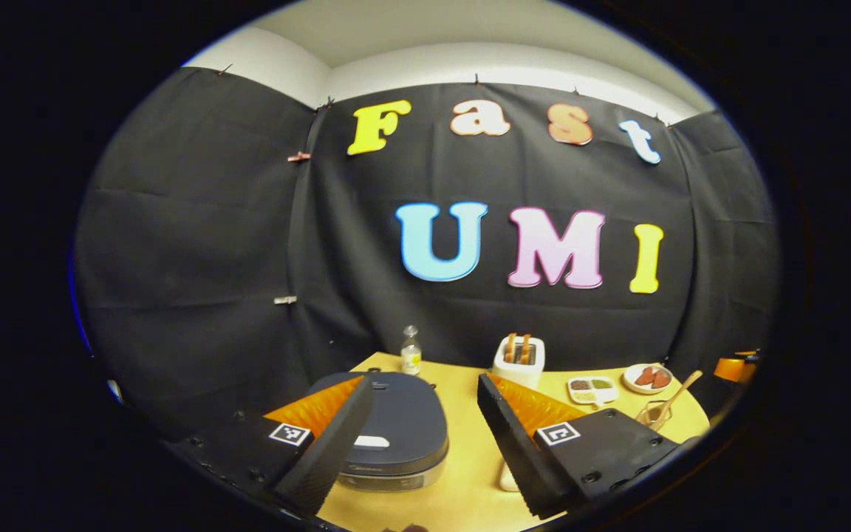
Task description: Close the left gripper, press the button to open the rice cooker; take a wooden spoon from the chopstick holder with the right hand, scoop a spoonful of rice and pour it into the rice cooker, then put the wooden spoon back into the chopstick holder.
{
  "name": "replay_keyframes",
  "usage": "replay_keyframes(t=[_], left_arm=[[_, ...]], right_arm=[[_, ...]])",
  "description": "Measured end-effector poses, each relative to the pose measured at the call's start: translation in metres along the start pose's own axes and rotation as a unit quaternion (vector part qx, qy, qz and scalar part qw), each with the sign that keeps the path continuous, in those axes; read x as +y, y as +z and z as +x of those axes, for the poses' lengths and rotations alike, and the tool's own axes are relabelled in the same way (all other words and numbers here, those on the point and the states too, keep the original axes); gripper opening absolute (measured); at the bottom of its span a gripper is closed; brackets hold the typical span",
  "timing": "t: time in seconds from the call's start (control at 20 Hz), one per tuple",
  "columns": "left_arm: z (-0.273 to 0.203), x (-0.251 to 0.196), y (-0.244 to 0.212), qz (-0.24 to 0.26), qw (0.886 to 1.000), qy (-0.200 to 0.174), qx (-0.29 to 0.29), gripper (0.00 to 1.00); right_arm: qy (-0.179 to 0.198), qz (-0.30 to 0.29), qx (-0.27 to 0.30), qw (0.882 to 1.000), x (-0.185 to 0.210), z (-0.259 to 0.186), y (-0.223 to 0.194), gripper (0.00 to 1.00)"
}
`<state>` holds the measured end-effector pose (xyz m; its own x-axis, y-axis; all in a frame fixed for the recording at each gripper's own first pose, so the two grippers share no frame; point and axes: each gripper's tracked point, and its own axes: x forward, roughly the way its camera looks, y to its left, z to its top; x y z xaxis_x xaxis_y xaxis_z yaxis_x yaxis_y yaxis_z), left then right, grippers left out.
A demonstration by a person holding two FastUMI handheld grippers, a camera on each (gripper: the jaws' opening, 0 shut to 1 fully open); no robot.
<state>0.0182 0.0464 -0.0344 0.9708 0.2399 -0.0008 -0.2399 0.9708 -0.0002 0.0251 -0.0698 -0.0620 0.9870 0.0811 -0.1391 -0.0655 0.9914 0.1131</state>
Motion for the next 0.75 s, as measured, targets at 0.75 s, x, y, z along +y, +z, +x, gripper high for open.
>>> replay_keyframes(t=[0.75], left_arm=[[-0.110,-0.021,-0.006,-0.007,0.994,-0.105,0.006,0.96]], right_arm=[[-0.083,-0.032,-0.027,0.996,0.026,-0.116,-0.003,0.98]])
